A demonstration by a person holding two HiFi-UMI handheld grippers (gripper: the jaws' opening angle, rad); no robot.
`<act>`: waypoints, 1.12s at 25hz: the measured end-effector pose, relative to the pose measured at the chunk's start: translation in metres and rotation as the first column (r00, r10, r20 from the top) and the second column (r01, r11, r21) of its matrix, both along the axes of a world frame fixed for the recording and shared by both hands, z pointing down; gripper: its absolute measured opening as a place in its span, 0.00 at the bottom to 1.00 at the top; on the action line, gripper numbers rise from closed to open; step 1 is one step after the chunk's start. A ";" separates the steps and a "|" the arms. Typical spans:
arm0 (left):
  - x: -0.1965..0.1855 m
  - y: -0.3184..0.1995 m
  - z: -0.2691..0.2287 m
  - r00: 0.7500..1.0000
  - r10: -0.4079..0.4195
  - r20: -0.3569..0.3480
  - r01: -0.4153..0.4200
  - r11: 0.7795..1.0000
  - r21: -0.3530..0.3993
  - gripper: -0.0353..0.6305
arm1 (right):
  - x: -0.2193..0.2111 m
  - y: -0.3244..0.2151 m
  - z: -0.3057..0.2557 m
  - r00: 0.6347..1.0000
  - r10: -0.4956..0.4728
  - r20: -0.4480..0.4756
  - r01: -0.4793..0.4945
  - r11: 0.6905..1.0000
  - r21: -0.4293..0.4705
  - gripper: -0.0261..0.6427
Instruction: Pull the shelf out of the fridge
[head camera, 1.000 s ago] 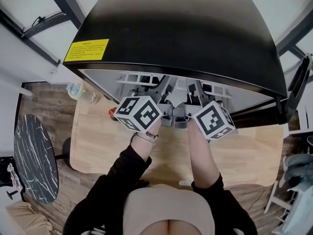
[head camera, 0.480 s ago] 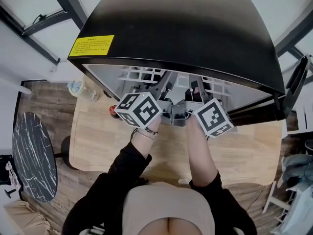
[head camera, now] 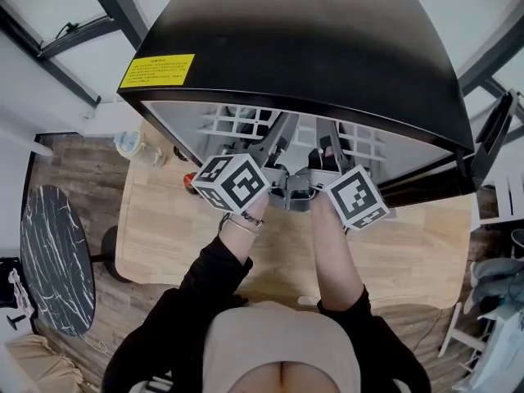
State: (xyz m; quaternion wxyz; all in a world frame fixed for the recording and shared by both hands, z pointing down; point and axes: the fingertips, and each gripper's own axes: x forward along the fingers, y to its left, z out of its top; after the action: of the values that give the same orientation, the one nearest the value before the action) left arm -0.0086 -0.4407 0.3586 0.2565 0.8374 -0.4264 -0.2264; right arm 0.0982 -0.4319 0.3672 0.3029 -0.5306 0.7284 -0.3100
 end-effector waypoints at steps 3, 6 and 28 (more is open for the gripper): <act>0.000 0.002 0.000 1.000 0.001 -0.001 -0.001 1.000 -0.002 0.44 | 0.000 0.002 0.000 1.000 0.001 0.000 -0.001 1.000 -0.004 0.27; -0.001 0.003 -0.001 1.000 0.002 -0.003 -0.002 1.000 -0.003 0.44 | -0.001 0.003 0.000 1.000 0.003 0.004 -0.003 1.000 -0.006 0.27; -0.002 0.015 0.000 1.000 0.007 -0.012 -0.007 1.000 -0.008 0.43 | 0.000 0.016 0.001 0.999 0.009 0.032 -0.009 1.000 -0.013 0.26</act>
State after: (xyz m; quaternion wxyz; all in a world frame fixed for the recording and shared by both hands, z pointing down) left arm -0.0111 -0.4259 0.3586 0.2633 0.8365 -0.4226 -0.2288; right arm 0.0977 -0.4162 0.3686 0.3127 -0.5308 0.7190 -0.3218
